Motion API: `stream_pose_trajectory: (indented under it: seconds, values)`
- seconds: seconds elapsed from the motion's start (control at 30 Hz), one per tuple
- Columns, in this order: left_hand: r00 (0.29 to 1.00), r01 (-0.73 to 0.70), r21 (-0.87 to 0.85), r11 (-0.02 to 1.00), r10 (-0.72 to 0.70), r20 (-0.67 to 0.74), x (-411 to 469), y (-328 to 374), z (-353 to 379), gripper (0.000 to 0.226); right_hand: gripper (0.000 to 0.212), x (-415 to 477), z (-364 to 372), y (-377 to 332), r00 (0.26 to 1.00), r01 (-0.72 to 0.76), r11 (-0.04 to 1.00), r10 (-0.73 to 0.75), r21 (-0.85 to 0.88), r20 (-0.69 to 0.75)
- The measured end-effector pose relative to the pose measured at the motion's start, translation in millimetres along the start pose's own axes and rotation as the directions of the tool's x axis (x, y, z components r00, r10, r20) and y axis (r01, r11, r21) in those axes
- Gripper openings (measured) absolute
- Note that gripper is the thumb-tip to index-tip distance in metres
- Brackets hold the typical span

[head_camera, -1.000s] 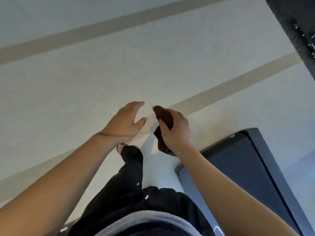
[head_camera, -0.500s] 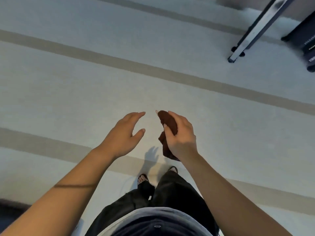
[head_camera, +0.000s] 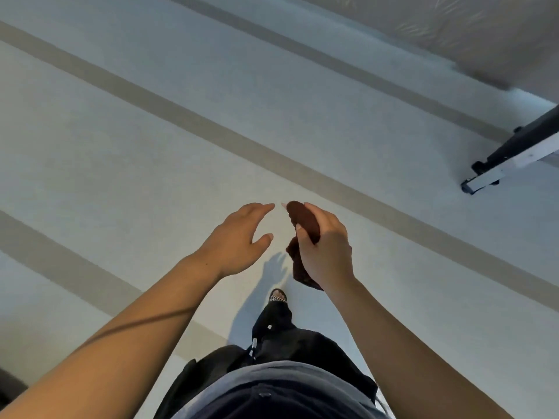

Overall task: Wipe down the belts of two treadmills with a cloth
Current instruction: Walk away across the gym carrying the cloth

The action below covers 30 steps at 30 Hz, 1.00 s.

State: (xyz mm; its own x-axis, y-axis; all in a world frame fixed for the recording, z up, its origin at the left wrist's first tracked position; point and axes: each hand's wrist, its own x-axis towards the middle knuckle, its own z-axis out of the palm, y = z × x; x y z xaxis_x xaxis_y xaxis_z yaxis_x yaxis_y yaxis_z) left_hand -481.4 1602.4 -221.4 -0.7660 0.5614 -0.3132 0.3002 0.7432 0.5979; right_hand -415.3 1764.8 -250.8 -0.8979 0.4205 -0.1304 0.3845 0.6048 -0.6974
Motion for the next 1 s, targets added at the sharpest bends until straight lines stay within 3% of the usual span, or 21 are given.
stream_pose_trajectory:
  seconds: [0.23, 0.47, 0.57, 0.83, 1.0]
  values:
    - [0.951, 0.164, 0.0, 0.986, -0.158, -0.265, 67.7, -43.3, -108.3, 0.055, 0.042, 150.9, 28.7, -90.2, 0.967, 0.232, 0.972, -0.227, -0.034, 0.119]
    - [0.845, 0.344, -0.113, 0.932, -0.359, -0.396, 101.5, -133.4, -187.7, 0.054, 0.044, 258.0, 104.9, -197.9, 0.839, 0.498, 0.863, -0.452, -0.09, 0.304]
    - [0.845, 0.33, -0.121, 0.936, -0.35, -0.405, 146.3, -179.5, -232.3, 0.055, 0.043, 312.6, 138.8, -239.8, 0.821, 0.509, 0.854, -0.443, -0.111, 0.36]
    - [0.891, 0.261, -0.048, 0.964, -0.26, -0.371, 275.3, -268.7, -385.7, 0.054, 0.041, 462.3, 199.0, -345.7, 0.863, 0.456, 0.88, -0.401, -0.132, 0.307]
    - [0.911, 0.31, -0.002, 0.951, -0.298, -0.285, 337.6, -329.7, -456.5, 0.055, 0.041, 545.3, 260.3, -407.5, 0.889, 0.392, 0.916, -0.353, -0.086, 0.291]
